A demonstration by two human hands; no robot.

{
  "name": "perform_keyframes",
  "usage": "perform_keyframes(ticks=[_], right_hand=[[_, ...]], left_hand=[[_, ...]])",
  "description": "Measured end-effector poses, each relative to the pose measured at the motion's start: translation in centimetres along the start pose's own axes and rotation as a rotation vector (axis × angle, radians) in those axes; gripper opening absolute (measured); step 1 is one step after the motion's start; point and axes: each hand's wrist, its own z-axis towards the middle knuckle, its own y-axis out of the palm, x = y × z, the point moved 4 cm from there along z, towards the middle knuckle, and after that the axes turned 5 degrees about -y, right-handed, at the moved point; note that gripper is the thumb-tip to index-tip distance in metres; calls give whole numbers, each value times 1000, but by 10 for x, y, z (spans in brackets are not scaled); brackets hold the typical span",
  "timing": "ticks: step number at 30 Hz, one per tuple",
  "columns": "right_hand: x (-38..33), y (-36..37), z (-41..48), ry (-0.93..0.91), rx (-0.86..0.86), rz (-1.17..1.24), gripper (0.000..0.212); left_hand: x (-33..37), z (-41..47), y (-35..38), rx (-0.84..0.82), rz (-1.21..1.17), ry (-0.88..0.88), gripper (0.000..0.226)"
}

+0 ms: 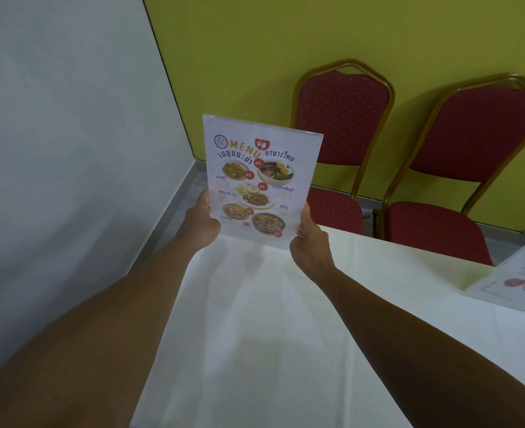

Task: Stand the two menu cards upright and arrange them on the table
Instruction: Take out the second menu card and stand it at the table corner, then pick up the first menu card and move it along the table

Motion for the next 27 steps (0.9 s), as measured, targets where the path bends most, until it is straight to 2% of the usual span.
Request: perform_keyframes(ticks=[4, 7, 12, 15, 27], right_hand=[[-5, -3, -2, -13, -36, -1, 86], [-3, -5, -3, -19, -81, -9, 90], [17, -16, -8, 108, -98, -75, 90], [32, -35, -21, 135, -100, -122, 87], [108, -171, -104, -50, -58, -627, 72]], left_hand=[[0, -4, 2, 6, 30, -9, 87], [3, -11, 6, 16, 118, -9, 78], [-1, -23, 21, -3, 244, -86, 62], [4, -37, 38, -77, 372, -113, 56], [91, -128, 177, -226, 682, 259, 64]])
